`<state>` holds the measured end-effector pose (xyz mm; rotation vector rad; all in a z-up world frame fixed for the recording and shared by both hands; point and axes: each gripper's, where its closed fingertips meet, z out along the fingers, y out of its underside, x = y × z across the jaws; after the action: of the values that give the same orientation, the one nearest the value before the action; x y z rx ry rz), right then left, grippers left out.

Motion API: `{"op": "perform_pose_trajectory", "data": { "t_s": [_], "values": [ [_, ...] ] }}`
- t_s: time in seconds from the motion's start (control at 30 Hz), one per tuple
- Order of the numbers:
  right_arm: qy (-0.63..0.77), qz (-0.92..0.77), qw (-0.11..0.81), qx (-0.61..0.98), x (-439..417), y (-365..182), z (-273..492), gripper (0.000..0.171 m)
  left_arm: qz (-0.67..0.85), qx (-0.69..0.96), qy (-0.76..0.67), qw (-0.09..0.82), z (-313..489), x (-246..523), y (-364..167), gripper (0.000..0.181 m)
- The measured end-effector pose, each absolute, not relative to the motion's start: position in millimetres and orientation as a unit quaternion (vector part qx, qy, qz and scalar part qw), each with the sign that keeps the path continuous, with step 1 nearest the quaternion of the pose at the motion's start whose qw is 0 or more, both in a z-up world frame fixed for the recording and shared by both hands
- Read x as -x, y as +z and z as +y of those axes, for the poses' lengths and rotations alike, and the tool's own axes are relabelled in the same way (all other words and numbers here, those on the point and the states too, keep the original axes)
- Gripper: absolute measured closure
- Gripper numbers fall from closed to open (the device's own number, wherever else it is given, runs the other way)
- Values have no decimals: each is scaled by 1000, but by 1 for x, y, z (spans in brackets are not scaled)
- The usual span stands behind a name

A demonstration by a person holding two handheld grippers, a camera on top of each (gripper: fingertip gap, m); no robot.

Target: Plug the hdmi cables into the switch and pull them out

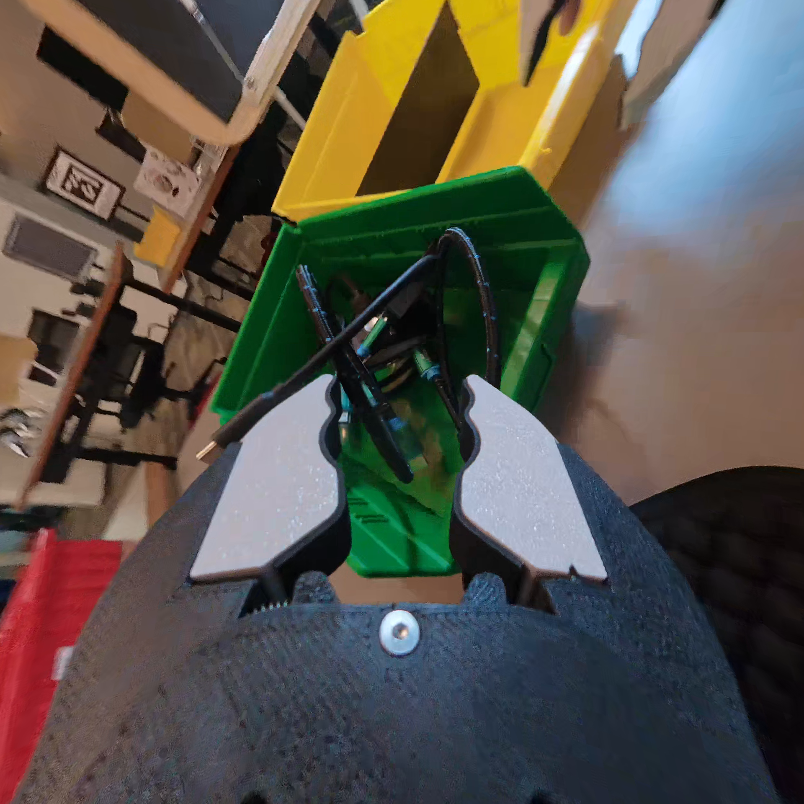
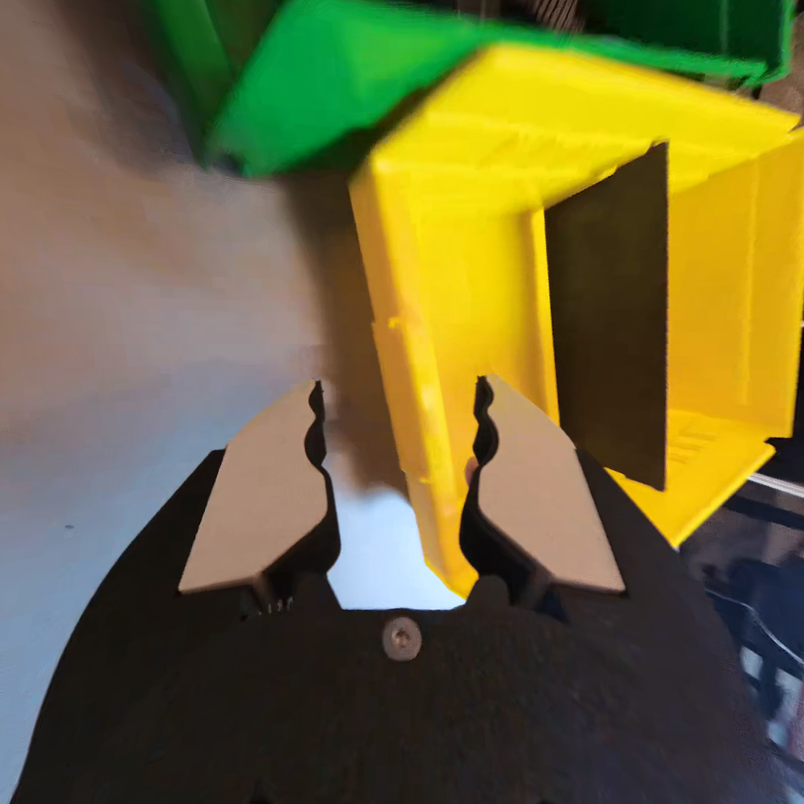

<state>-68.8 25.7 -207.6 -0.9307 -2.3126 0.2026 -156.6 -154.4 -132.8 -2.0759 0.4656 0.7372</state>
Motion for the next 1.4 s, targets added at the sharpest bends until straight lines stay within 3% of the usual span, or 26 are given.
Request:
{"op": "perform_pose_trajectory", "data": {
  "t_s": [0.03,0.13,0.27,0.37,0.47,0.57,0.73,0.93,1.13,1.4],
  "values": [
    [46,-884,312,345,71,-212,36,103,207,831,301,420,-149,149,-130,128],
    [-22,-899,296,323,81,-228,59,106,247,818,313,415,-134,130,-118,127],
    [-6,-911,251,326,77,-249,59,141,242,792,335,449,-135,125,-78,128],
    [-7,-903,273,330,64,-247,62,141,232,781,317,485,-151,118,-54,128],
    [-9,-880,311,359,37,-239,65,141,279,791,200,506,-162,73,-69,130],
    [-20,-859,323,398,-5,-236,71,140,338,817,108,454,-164,34,-121,131],
    [-55,-837,328,434,-81,-238,78,139,361,858,184,315,-142,61,-201,129],
    [-70,-803,334,488,-130,-230,106,136,314,880,275,228,-121,130,-215,122],
    [-98,-783,340,511,-118,-238,145,136,323,889,287,153,-120,158,-229,120],
    [-120,-727,342,583,-110,-238,164,137,315,870,364,107,-122,194,-242,136]
  ]
}}
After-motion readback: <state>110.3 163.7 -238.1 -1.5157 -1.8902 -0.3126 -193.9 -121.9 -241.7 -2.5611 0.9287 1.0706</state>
